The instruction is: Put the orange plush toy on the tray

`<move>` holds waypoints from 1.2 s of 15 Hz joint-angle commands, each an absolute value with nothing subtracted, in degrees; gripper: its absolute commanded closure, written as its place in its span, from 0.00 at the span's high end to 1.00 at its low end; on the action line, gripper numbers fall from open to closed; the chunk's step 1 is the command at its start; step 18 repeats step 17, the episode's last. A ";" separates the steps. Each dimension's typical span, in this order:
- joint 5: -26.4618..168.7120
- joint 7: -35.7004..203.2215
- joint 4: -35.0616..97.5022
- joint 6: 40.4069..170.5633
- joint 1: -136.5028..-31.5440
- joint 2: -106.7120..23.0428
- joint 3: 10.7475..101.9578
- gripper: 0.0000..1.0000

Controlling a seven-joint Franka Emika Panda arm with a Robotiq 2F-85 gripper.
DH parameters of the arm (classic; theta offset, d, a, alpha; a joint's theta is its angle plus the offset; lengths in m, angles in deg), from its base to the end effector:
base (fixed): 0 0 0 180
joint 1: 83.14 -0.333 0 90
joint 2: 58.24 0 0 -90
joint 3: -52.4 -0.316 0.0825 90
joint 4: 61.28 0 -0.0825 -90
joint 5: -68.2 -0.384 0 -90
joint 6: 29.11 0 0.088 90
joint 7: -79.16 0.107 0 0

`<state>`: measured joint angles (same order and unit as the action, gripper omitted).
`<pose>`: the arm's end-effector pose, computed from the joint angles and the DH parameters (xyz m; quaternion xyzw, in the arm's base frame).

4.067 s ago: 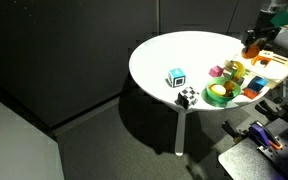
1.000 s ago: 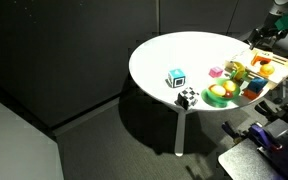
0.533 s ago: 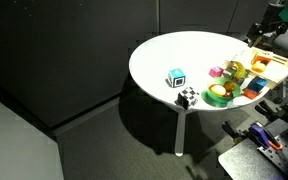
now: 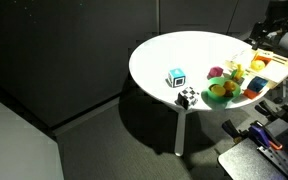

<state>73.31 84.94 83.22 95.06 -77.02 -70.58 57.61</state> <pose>0.4166 -0.0863 0.3442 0.9901 -0.1193 -0.0709 0.0220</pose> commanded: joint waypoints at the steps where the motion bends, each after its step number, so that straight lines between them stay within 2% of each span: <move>1: 73.48 83.25 86.45 92.90 -78.42 -76.81 55.86 1.00; 12: 71.76 73.67 94.07 94.59 -84.98 -89.50 53.71 1.00; 13: 72.80 75.53 91.98 93.73 -84.17 -86.25 53.29 1.00; 18: 72.76 75.49 92.27 93.73 -84.29 -86.39 53.21 1.00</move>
